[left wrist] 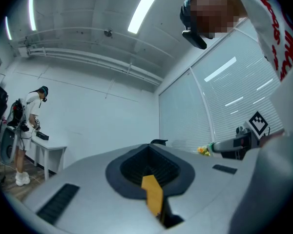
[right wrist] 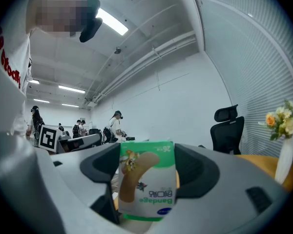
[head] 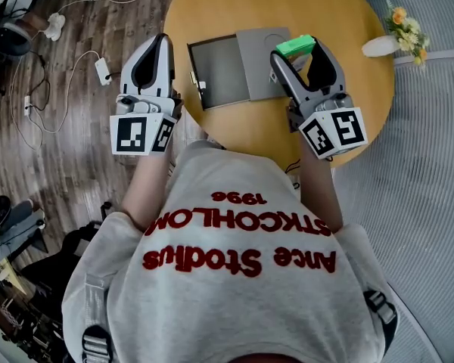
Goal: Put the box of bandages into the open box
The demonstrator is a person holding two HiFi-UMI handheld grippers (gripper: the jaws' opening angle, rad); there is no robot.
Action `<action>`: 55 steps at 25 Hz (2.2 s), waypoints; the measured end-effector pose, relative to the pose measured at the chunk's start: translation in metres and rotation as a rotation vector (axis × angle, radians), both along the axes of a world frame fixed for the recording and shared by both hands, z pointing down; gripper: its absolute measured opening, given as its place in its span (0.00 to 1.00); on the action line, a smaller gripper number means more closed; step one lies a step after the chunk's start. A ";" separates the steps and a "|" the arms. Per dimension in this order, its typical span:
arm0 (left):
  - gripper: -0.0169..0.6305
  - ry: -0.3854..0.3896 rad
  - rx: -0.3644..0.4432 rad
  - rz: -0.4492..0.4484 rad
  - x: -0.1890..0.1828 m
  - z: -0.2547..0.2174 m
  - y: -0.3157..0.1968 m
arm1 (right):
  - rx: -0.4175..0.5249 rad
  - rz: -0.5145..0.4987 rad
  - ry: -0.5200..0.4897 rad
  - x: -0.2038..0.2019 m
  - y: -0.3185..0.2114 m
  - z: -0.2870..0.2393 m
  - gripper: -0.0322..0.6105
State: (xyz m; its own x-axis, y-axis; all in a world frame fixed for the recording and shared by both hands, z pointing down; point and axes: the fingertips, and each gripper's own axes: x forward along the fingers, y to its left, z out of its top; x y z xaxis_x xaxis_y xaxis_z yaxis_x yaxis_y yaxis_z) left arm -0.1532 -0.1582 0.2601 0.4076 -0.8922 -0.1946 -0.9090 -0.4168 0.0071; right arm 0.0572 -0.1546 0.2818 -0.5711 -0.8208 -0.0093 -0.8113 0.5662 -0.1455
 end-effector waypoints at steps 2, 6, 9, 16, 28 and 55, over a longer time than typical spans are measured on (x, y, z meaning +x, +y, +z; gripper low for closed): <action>0.04 0.001 -0.016 -0.006 0.001 0.008 -0.004 | -0.023 -0.019 0.004 -0.004 -0.004 0.009 0.59; 0.04 0.005 -0.047 -0.018 0.000 0.021 -0.007 | -0.069 -0.053 0.006 -0.013 -0.008 0.026 0.60; 0.04 0.011 -0.066 -0.032 -0.010 0.028 -0.005 | -0.103 -0.082 0.007 -0.029 -0.008 0.037 0.60; 0.04 0.018 -0.135 -0.074 -0.020 0.059 -0.016 | -0.221 -0.123 0.003 -0.056 -0.025 0.087 0.60; 0.04 -0.008 -0.249 -0.134 -0.031 0.112 -0.029 | -0.395 -0.216 0.058 -0.098 -0.050 0.198 0.60; 0.04 -0.004 -0.288 -0.169 -0.054 0.128 -0.003 | -0.417 -0.263 0.437 -0.140 -0.031 0.278 0.59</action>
State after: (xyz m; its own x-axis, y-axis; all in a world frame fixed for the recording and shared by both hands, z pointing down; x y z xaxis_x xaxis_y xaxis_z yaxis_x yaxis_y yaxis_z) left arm -0.2068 -0.1613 0.3884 0.2495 -0.9653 0.0771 -0.9653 -0.2416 0.0991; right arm -0.0824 -0.1852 0.5602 -0.6319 -0.5379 0.5580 -0.6878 0.7210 -0.0840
